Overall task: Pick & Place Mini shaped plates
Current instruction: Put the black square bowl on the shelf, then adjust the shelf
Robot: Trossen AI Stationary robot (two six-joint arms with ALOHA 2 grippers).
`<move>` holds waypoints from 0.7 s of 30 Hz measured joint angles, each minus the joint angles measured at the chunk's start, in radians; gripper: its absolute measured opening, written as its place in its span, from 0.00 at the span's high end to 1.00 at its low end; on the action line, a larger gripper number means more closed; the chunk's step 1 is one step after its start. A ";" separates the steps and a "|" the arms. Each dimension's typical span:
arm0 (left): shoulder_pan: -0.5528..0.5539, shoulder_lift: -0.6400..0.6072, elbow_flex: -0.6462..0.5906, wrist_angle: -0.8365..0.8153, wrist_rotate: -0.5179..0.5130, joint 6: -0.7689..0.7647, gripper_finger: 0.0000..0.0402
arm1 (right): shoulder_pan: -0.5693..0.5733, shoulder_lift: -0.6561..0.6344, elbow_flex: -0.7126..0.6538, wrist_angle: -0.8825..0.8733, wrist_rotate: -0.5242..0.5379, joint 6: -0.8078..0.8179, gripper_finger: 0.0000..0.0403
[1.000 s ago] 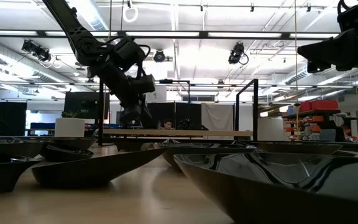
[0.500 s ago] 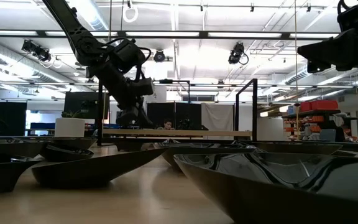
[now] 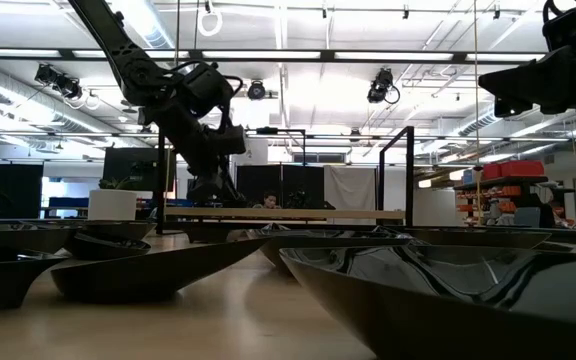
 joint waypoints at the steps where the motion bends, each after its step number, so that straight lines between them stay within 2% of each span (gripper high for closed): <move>1: -0.004 0.000 0.000 0.001 -0.010 -0.010 0.70 | 0.000 0.000 0.000 0.000 0.000 0.000 0.93; 9: -0.062 -0.001 0.000 0.030 0.014 -0.068 0.65 | 0.000 0.000 0.000 0.000 0.000 0.000 0.93; 17: -0.142 -0.001 0.000 0.200 0.067 -0.149 0.64 | 0.000 0.000 0.000 0.000 0.000 0.000 0.93; 21: -0.199 -0.001 0.045 0.188 0.139 -0.211 0.64 | 0.000 0.000 0.000 0.000 0.000 0.000 0.93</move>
